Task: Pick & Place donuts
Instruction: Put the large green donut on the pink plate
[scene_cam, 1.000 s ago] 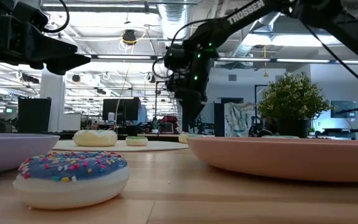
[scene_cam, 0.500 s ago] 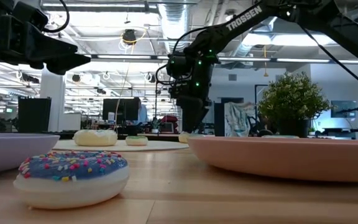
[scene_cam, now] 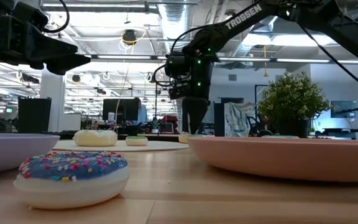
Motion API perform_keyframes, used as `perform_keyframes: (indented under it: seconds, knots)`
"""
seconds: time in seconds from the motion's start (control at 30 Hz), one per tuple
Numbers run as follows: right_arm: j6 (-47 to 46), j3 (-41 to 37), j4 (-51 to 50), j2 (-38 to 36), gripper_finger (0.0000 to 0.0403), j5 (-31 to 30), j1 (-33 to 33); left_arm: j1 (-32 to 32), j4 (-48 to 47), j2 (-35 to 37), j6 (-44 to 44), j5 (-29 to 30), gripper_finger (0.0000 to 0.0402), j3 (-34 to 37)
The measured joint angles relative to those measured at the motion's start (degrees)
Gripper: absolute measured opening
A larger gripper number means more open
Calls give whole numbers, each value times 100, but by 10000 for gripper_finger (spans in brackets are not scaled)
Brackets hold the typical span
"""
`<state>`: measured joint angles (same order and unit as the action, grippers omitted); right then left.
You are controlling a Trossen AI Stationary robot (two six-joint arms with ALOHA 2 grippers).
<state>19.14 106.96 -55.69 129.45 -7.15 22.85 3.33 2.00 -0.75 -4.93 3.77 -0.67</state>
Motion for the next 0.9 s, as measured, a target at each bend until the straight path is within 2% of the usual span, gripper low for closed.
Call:
perform_keyframes:
  seconds: [0.23, 0.53, 0.7, 0.9]
  knots:
    - [612, 0, -80, 0, 192, -51, -26, 0, 0, 0, -2, 4, 340, 0]
    - [1137, 0, -58, 0, 104, -48, -141, -1, 0, 0, 0, 4, 340, -1]
    - [1061, -2, -59, 0, 69, -34, -149, -2, -2, 0, 0, 4, 340, 0]
    - [84, -4, -126, -15, 63, -26, -123, 0, 0, 0, -1, 5, 340, 0]
